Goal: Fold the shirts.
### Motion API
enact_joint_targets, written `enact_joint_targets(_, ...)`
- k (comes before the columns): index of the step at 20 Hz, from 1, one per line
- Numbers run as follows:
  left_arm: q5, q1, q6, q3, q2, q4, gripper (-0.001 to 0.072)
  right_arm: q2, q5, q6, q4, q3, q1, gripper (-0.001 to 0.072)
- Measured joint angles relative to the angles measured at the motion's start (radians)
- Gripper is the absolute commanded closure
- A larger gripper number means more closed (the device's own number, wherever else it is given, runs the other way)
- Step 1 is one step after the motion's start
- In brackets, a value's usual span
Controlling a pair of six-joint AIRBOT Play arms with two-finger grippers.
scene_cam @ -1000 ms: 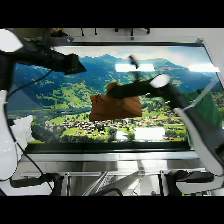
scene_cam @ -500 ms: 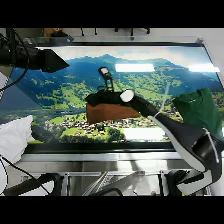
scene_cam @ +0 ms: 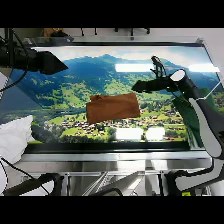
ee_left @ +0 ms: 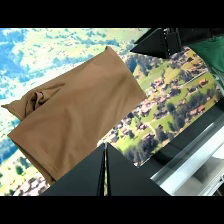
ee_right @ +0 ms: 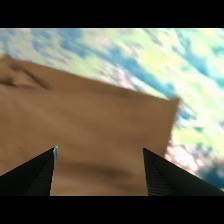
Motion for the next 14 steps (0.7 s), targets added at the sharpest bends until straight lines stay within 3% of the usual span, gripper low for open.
enact_joint_targets(9,-0.008,0.000,0.003,0.000,-0.001,0.000,0.0689,-0.207,0.134,-0.006,0.053,-0.002,0.006,0.0074)
enact_joint_targets(10,-0.008,0.000,0.003,0.000,-0.001,0.000,0.0689,-0.216,0.134,-0.016,0.059,-0.002,0.018,0.0159)
enact_joint_targets(11,-0.008,0.000,0.003,0.000,-0.001,0.000,0.0689,-0.224,0.127,-0.021,0.063,-0.003,0.030,0.0429)
enact_joint_targets(12,-0.008,0.000,0.003,0.000,-0.001,0.000,0.0689,-0.232,0.117,-0.029,0.067,-0.005,0.040,0.0622)
enact_joint_targets(13,-0.008,0.000,0.003,0.000,-0.001,0.000,0.0689,-0.239,0.121,-0.042,0.078,-0.006,0.048,0.0633)
enact_joint_targets(14,-0.008,0.000,0.003,0.000,-0.001,0.000,0.0689,-0.237,0.120,-0.059,0.085,-0.005,0.053,0.0689)
